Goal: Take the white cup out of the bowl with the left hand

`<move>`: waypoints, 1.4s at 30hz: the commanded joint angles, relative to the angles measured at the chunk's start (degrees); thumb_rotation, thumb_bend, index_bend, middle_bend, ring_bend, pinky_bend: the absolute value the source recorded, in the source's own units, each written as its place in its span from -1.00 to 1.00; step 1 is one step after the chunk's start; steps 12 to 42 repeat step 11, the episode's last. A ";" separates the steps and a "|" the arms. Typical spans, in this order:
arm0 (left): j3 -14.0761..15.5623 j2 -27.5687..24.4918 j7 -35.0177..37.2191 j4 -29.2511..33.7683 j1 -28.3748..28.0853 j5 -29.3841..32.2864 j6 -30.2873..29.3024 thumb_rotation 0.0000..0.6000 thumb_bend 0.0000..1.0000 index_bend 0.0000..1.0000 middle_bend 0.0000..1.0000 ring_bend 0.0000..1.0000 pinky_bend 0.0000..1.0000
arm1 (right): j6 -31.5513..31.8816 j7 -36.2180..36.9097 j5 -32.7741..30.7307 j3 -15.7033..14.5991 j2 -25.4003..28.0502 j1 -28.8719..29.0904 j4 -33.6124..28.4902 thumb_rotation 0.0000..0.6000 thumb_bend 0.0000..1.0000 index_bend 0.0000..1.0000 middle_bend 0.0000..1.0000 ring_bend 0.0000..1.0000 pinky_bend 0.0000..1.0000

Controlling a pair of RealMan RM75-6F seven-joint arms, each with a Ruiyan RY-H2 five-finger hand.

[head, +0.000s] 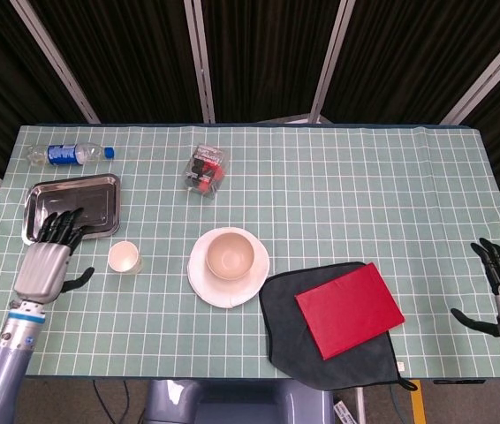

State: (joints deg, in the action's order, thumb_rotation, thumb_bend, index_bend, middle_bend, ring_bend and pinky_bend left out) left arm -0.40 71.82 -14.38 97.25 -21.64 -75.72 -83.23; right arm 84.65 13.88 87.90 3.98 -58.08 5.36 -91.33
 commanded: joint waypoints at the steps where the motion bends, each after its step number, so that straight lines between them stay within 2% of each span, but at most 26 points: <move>1: 1.64 0.91 1.94 -2.37 5.95 -3.22 -7.35 1.00 -0.49 -0.70 -1.00 -1.00 -1.00 | -0.58 -1.52 -0.30 -0.07 -0.68 0.26 0.10 1.00 -0.93 -0.93 -1.00 -1.00 -1.00; 6: 2.80 -0.70 2.91 -3.64 12.01 -4.67 -14.18 1.00 -0.60 -1.00 -1.00 -1.00 -1.00 | -2.51 -5.84 -1.29 -0.09 -2.67 1.19 0.46 1.00 -0.93 -0.93 -1.00 -1.00 -1.00; 11: 2.78 -2.47 3.39 -2.78 14.13 -5.27 -14.94 1.00 -0.63 -1.00 -1.00 -1.00 -1.00 | -2.44 -8.01 -1.39 -0.14 -3.66 1.25 0.58 1.00 -0.93 -0.93 -1.00 -1.00 -1.00; 42: 2.78 -2.47 3.39 -2.78 14.13 -5.27 -14.94 1.00 -0.63 -1.00 -1.00 -1.00 -1.00 | -2.44 -8.01 -1.39 -0.14 -3.66 1.25 0.58 1.00 -0.93 -0.93 -1.00 -1.00 -1.00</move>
